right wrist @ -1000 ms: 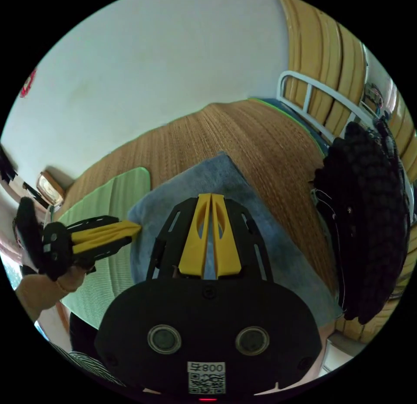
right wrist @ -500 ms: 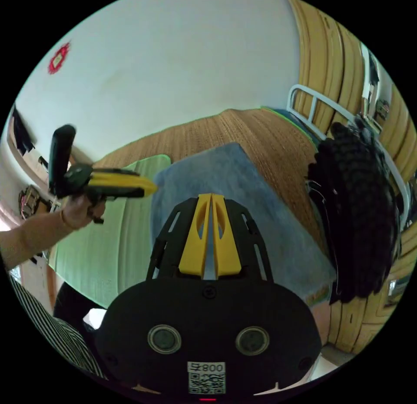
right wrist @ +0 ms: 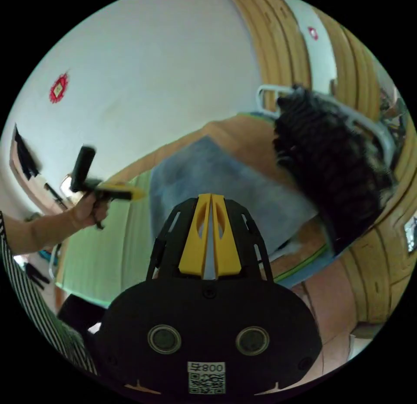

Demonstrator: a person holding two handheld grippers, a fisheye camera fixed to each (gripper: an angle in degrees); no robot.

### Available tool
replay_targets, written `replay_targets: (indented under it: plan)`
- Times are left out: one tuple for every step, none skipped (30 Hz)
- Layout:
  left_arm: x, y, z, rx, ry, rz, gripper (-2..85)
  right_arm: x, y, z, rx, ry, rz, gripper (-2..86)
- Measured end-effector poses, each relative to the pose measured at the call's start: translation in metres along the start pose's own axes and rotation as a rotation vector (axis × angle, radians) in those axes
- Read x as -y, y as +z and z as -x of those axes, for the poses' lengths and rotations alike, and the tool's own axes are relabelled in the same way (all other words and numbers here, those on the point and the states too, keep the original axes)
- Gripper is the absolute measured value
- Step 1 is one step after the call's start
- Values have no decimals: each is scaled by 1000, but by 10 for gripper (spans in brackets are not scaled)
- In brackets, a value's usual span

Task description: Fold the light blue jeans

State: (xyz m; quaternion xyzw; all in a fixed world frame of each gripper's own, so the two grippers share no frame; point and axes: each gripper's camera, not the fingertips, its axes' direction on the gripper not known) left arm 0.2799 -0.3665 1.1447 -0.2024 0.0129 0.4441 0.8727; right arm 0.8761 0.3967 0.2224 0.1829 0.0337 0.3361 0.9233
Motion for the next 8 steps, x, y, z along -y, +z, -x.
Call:
replay_targets:
  plan:
    - [-16, -2, 6, -21, -17, 10, 1, 18, -9, -18, -60, 25, -54, 15]
    - [-31, -2, 12, -39, -36, 25, 1, 27, -13, -27, -77, 41, -74, 18]
    - [-38, -2, 15, -48, -46, 32, 1, 45, -19, -44, -91, 67, -99, 36]
    - [-53, -2, 22, -69, -70, 41, 1, 62, -24, -60, -93, 102, -116, 55]
    - [-68, -2, 28, -92, -107, 40, 1, 69, -26, -67, -91, 122, -126, 64]
    - [-75, -2, 32, -105, -127, 37, 1, 83, -29, -78, -94, 140, -136, 75]
    - [-91, 0, 37, -133, -159, 40, 1, 95, -30, -84, -111, 147, -141, 79]
    - [-106, 2, 42, -150, -186, 50, 2, 100, -30, -86, -120, 146, -142, 79]
